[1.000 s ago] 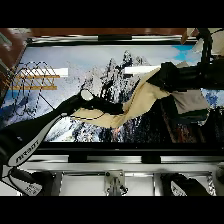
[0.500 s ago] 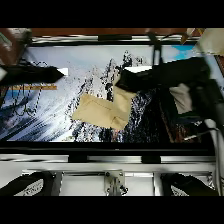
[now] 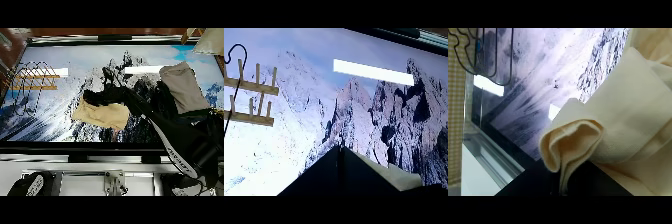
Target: Fold the shirts.
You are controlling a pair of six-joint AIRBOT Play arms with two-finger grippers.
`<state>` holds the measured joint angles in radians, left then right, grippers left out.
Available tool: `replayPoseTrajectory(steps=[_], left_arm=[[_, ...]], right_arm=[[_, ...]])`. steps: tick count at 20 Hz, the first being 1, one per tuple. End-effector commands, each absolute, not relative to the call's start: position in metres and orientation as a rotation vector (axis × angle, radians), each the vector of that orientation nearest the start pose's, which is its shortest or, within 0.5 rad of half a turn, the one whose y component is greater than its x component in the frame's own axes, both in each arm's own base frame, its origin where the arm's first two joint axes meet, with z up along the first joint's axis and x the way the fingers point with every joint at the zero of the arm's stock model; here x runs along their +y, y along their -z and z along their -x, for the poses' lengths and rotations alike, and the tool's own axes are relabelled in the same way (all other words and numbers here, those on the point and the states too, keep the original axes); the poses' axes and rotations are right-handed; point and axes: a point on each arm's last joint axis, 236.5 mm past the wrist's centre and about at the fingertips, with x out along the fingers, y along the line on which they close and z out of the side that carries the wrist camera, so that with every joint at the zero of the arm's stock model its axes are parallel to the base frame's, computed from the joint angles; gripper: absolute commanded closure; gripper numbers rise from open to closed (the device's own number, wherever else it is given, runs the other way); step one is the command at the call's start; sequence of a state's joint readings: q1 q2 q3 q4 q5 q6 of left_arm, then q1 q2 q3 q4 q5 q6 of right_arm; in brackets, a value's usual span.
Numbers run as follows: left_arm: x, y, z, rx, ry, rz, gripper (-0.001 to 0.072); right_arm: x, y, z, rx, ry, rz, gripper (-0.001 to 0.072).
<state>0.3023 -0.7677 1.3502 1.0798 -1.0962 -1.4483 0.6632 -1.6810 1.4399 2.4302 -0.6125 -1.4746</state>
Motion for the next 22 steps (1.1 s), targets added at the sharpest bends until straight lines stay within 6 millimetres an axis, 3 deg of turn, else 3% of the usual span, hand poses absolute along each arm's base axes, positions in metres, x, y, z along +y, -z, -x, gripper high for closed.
replayPoseTrajectory(steps=[1, 3, 4, 5, 6, 8, 10, 11, 14, 15, 16, 18, 22], left_arm=[[0.002, -0.305, -0.326, 0.474, 0.098, 0.282, 0.0678], [0.002, -0.292, -0.328, 0.499, 0.097, 0.294, 0.0677], [0.001, -0.284, -0.329, 0.514, 0.1, 0.307, 0.0677], [0.0, -0.276, -0.33, 0.531, 0.104, 0.319, 0.0677], [0.0, -0.269, -0.331, 0.546, 0.105, 0.327, 0.0677], [0.0, -0.264, -0.331, 0.555, 0.111, 0.305, 0.0677], [0.001, -0.266, -0.332, 0.544, 0.116, 0.279, 0.0677], [0.001, -0.266, -0.332, 0.542, 0.114, 0.279, 0.0677], [0.001, -0.266, -0.332, 0.542, 0.115, 0.279, 0.0677], [0.001, -0.266, -0.332, 0.543, 0.115, 0.279, 0.0677], [0.001, -0.266, -0.332, 0.543, 0.115, 0.279, 0.0677], [0.001, -0.266, -0.332, 0.543, 0.115, 0.28, 0.0677], [0.002, -0.268, -0.334, 0.531, 0.111, 0.279, 0.0677]], right_arm=[[0.452, -0.012, -0.399, 1.121, -0.651, -0.764, 0.0641], [0.452, -0.015, -0.405, 1.101, -0.641, -0.788, 0.0627], [0.452, -0.017, -0.409, 1.085, -0.634, -0.806, 0.0406], [0.453, -0.021, -0.41, 1.077, -0.641, -0.802, 0.011], [0.453, -0.025, -0.408, 1.081, -0.674, -0.768, 0.0074], [0.443, -0.03, -0.397, 1.13, -0.737, -0.684, 0.0074], [0.403, -0.02, -0.382, 1.248, -0.748, -0.529, 0.0074], [0.371, -0.01, -0.375, 1.322, -0.706, -0.429, 0.0074], [0.246, 0.016, -0.377, 1.489, -0.41, -0.196, 0.0074], [0.218, 0.021, -0.379, 1.524, -0.351, -0.21, 0.0074], [0.202, 0.027, -0.38, 1.554, -0.32, -0.259, 0.0074], [0.191, 0.041, -0.372, 1.613, -0.297, -0.374, 0.0074], [0.213, 0.073, -0.347, 1.713, -0.356, -0.507, 0.0073]])
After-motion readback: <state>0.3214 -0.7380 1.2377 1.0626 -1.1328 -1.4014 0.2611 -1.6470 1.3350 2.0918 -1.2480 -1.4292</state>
